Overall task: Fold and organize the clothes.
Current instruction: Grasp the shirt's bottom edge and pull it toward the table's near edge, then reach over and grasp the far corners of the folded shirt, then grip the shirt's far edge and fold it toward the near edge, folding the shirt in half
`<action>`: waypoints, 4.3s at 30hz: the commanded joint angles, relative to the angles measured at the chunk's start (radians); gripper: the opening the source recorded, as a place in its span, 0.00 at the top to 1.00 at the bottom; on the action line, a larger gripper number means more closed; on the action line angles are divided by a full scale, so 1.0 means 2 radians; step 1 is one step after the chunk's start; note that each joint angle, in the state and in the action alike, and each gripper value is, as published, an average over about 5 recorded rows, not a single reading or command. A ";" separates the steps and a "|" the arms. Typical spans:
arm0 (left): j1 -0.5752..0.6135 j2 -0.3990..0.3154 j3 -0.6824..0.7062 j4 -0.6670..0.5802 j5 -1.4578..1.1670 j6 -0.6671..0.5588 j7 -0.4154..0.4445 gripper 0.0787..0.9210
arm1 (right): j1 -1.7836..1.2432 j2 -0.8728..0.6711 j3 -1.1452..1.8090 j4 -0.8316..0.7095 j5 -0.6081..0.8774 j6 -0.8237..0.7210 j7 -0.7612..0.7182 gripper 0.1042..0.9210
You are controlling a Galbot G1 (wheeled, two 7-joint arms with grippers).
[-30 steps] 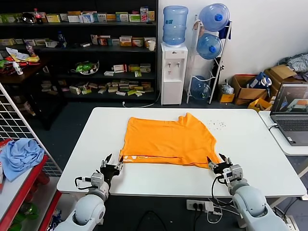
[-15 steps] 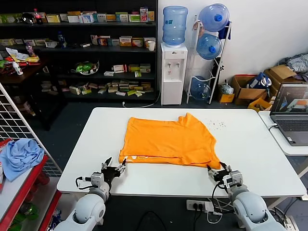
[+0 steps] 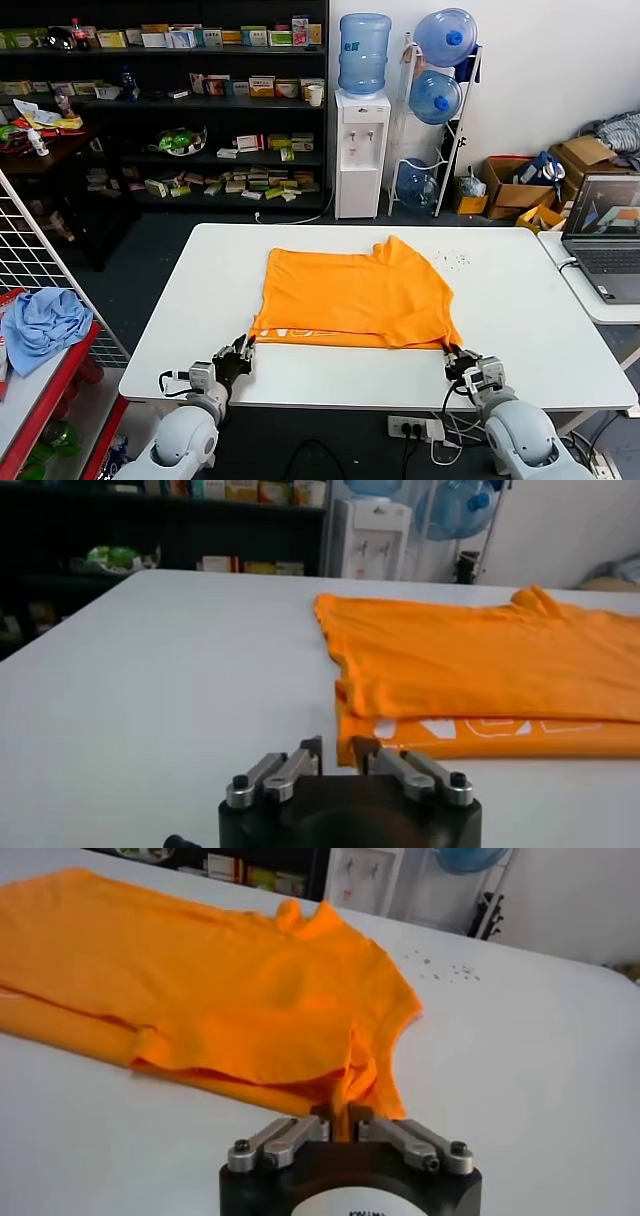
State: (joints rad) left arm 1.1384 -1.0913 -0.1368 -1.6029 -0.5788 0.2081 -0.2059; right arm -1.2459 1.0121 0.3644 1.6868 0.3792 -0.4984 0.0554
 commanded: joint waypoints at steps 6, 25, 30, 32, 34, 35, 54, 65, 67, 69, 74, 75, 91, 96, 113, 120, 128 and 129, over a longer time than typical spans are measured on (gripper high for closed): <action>0.066 0.038 -0.008 -0.107 -0.025 0.020 -0.018 0.98 | -0.079 -0.047 0.023 0.113 0.038 -0.037 0.048 0.97; 0.119 0.049 -0.023 -0.167 -0.020 0.054 -0.038 0.84 | -0.110 -0.052 0.025 0.166 0.053 -0.061 0.075 0.75; 0.130 0.057 -0.026 -0.192 -0.020 0.052 -0.040 0.66 | -0.125 -0.058 0.033 0.187 0.070 -0.066 0.082 0.57; 0.127 0.058 -0.026 -0.197 -0.013 0.044 -0.038 0.60 | -0.128 -0.061 0.036 0.194 0.074 -0.061 0.086 0.50; 0.116 0.058 -0.025 -0.197 -0.001 0.034 -0.035 0.53 | -0.123 -0.064 0.038 0.198 0.081 -0.046 0.089 0.43; 0.108 0.057 -0.025 -0.195 0.005 0.029 -0.033 0.50 | -0.117 -0.065 0.038 0.197 0.084 -0.033 0.091 0.39; -0.183 0.033 0.080 0.041 -0.032 0.020 -0.004 0.12 | 0.248 -0.004 -0.060 -0.161 0.109 0.087 -0.016 0.12; -0.291 -0.046 0.107 0.213 -0.043 0.034 0.006 0.12 | 0.339 0.049 -0.080 -0.315 0.104 0.076 -0.070 0.12; -0.303 -0.058 0.108 0.237 -0.045 0.035 0.009 0.12 | 0.348 0.059 -0.080 -0.338 0.103 0.074 -0.076 0.12; -0.314 -0.070 0.108 0.258 -0.044 0.035 0.013 0.12 | 0.356 0.068 -0.080 -0.355 0.099 0.074 -0.080 0.12; -0.338 -0.105 0.100 0.309 -0.027 0.028 0.024 0.12 | 0.373 0.090 -0.080 -0.399 0.062 0.080 -0.087 0.12; -0.342 -0.112 0.098 0.321 -0.024 0.026 0.025 0.12 | 0.376 0.093 -0.080 -0.405 0.056 0.080 -0.086 0.12; -0.370 -0.153 0.095 0.411 0.014 0.025 0.049 0.12 | 0.391 0.108 -0.082 -0.436 0.037 0.057 -0.083 0.15; -0.368 -0.149 0.096 0.405 0.014 0.034 0.050 0.17 | 0.388 0.109 -0.082 -0.433 0.032 0.050 -0.077 0.32; -0.333 -0.108 0.104 0.322 -0.014 0.045 0.050 0.75 | 0.371 0.101 -0.091 -0.375 0.043 0.059 -0.061 0.91; -0.286 -0.043 0.109 0.211 -0.052 0.040 0.029 0.96 | 0.334 0.073 -0.095 -0.279 0.066 0.058 -0.028 0.97; -0.202 0.020 0.091 0.074 -0.085 0.048 0.004 0.98 | 0.236 0.014 -0.093 -0.129 0.078 0.036 0.022 0.97; -0.191 0.028 0.088 0.058 -0.089 0.051 0.000 0.98 | 0.219 0.004 -0.092 -0.108 0.078 0.035 0.027 0.97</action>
State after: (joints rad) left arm 0.5697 -1.2014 0.0643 -1.1375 -0.6758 0.2953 -0.1547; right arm -0.6173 1.1310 0.1775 1.1520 0.5097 -0.4059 0.0188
